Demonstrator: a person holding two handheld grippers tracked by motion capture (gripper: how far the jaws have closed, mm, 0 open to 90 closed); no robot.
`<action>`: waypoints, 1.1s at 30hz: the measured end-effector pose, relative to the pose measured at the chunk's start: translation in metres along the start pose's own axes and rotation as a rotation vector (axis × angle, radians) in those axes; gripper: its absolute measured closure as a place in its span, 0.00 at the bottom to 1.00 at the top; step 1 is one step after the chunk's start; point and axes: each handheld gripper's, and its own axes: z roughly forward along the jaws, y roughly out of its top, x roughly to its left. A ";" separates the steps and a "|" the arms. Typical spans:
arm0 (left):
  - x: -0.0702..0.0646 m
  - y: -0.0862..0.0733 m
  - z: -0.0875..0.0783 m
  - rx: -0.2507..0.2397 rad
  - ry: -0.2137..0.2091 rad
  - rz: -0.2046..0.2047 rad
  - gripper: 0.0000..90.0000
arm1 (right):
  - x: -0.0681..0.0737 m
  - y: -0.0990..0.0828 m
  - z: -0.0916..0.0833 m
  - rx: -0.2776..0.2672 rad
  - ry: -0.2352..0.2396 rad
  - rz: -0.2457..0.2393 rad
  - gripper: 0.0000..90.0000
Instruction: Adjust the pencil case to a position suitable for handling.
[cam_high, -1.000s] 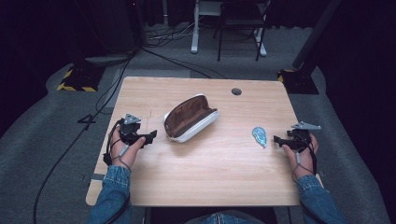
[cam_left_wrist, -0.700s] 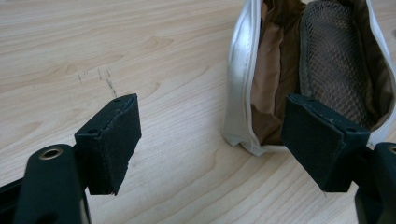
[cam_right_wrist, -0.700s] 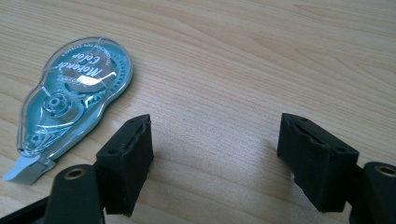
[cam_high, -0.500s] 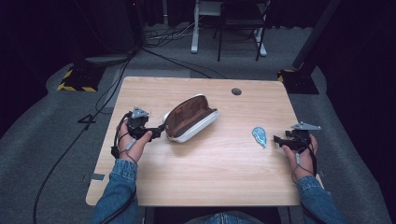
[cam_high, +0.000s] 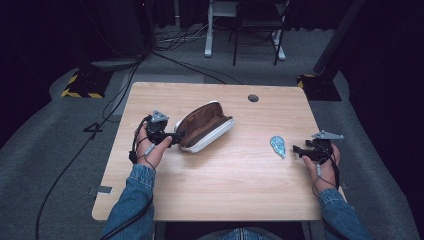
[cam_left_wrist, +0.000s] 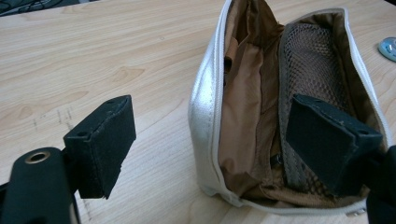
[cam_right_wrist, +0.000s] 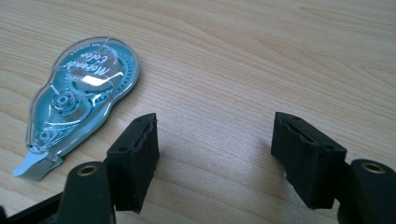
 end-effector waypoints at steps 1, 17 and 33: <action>0.000 0.000 0.002 0.001 0.002 0.000 0.18 | 0.000 0.000 0.000 0.000 0.000 0.000 0.36; 0.005 0.001 0.029 -0.002 -0.015 -0.003 0.27 | 0.000 0.000 0.000 0.000 0.000 0.000 0.36; 0.004 0.001 0.050 0.011 -0.095 -0.002 0.64 | 0.000 0.000 0.000 0.000 0.000 0.001 0.36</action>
